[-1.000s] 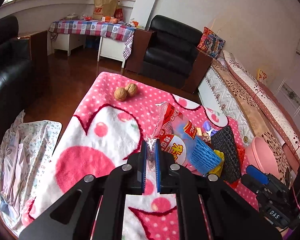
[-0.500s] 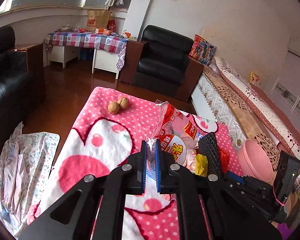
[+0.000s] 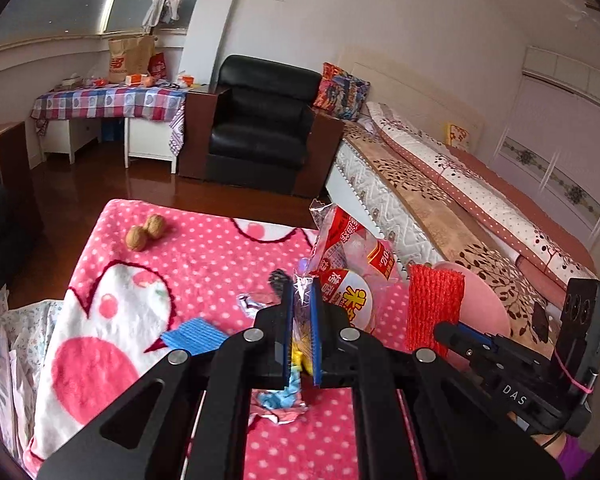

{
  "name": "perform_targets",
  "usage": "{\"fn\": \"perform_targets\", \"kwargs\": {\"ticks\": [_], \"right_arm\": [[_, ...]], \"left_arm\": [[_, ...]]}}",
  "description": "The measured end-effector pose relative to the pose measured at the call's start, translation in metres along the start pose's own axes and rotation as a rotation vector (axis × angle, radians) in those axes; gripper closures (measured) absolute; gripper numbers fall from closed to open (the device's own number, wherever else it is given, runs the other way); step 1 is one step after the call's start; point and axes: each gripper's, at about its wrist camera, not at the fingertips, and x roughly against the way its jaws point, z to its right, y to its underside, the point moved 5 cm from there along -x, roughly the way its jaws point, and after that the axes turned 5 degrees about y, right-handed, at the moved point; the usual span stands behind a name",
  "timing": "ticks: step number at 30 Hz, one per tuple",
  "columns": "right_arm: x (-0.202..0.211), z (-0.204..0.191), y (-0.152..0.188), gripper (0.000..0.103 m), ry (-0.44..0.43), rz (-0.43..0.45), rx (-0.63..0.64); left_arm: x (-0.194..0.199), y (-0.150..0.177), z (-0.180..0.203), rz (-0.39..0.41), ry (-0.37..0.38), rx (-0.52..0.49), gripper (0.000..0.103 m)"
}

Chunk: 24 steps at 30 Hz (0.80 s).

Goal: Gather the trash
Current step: 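Carry the snack bag and red net with both tools over the pink bucket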

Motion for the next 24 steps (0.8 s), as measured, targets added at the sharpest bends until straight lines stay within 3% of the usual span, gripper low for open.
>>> {"fn": "perform_targets", "kwargs": {"ticks": [13, 24], "right_arm": [[0.05, 0.146, -0.007, 0.09, 0.243, 0.094, -0.241], [0.041, 0.215, 0.0, 0.09, 0.327, 0.084, -0.338]], "left_arm": [[-0.087, 0.002, 0.122, -0.089, 0.208, -0.169, 0.096], [-0.168, 0.023, 0.2, -0.193, 0.31, -0.215, 0.096]]}}
